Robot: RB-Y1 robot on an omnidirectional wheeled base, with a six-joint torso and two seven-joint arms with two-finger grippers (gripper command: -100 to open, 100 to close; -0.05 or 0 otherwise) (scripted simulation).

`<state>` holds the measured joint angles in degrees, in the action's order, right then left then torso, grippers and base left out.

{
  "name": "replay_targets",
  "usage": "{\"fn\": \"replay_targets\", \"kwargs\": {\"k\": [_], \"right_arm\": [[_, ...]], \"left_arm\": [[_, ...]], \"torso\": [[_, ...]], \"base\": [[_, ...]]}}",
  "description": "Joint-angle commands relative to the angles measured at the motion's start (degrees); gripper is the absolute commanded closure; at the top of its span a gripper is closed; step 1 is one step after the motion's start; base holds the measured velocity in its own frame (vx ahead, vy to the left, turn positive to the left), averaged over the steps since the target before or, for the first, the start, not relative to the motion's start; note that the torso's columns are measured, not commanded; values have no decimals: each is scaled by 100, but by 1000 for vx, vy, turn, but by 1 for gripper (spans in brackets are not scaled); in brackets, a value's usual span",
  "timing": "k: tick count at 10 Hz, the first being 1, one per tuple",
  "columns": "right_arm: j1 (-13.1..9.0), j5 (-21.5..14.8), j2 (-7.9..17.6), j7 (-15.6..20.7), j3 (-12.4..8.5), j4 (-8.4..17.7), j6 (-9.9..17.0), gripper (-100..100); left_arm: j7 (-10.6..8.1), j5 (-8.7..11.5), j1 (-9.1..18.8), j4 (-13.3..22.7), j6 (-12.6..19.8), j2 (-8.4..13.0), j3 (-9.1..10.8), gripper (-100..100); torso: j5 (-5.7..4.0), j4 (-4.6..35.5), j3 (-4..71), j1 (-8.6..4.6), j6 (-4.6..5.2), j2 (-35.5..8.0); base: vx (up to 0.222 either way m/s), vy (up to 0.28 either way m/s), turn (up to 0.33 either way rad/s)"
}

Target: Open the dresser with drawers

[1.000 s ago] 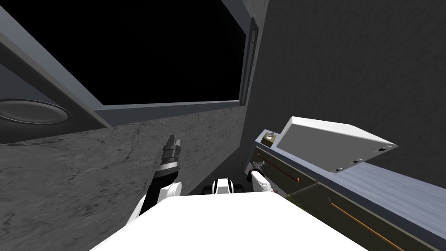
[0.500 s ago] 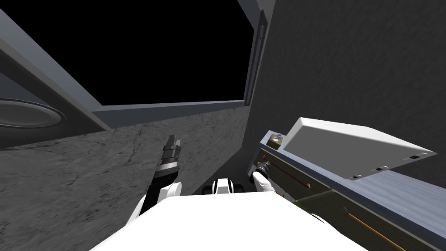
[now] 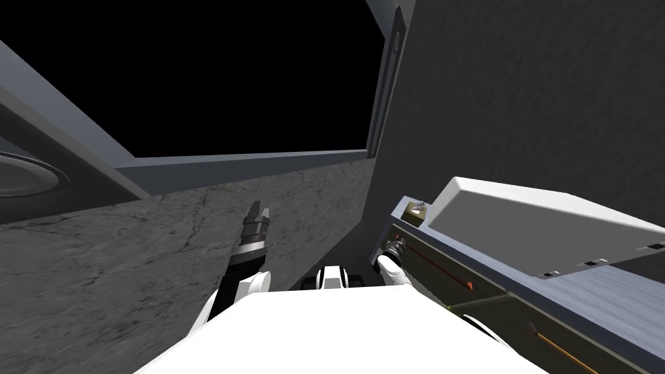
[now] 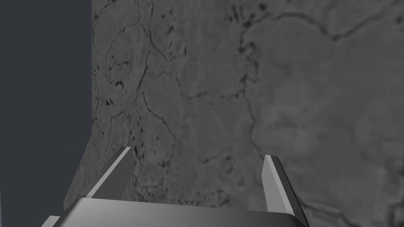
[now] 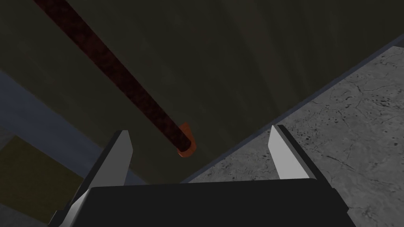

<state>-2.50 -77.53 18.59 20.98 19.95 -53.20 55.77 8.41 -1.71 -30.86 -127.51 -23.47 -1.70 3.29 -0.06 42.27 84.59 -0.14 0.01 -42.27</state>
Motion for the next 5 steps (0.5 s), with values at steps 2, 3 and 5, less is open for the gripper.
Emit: {"fn": "replay_targets", "kwargs": {"k": [2, 3, 5], "right_arm": [[-25, 12, -20, 99, -5, -68, 7, 100], [-31, 15, -26, 124, -5, -84, 7, 100], [-53, 29, -50, 223, -8, -150, 9, 100]], "left_arm": [[0, 0, 2, 0, 0, -2, -2, 0], [0, 0, 2, 0, 0, -2, -2, 0], [0, 0, 2, 0, 0, -2, -2, 0]], "torso": [[-38, -24, -10, 11, -20, 4], [-40, -25, -4, 8, -17, 10], [-30, -18, 7, -7, -15, 27]], "base": [[-88, 78, -40], [-120, 127, -10], [-121, 151, -34]]}}
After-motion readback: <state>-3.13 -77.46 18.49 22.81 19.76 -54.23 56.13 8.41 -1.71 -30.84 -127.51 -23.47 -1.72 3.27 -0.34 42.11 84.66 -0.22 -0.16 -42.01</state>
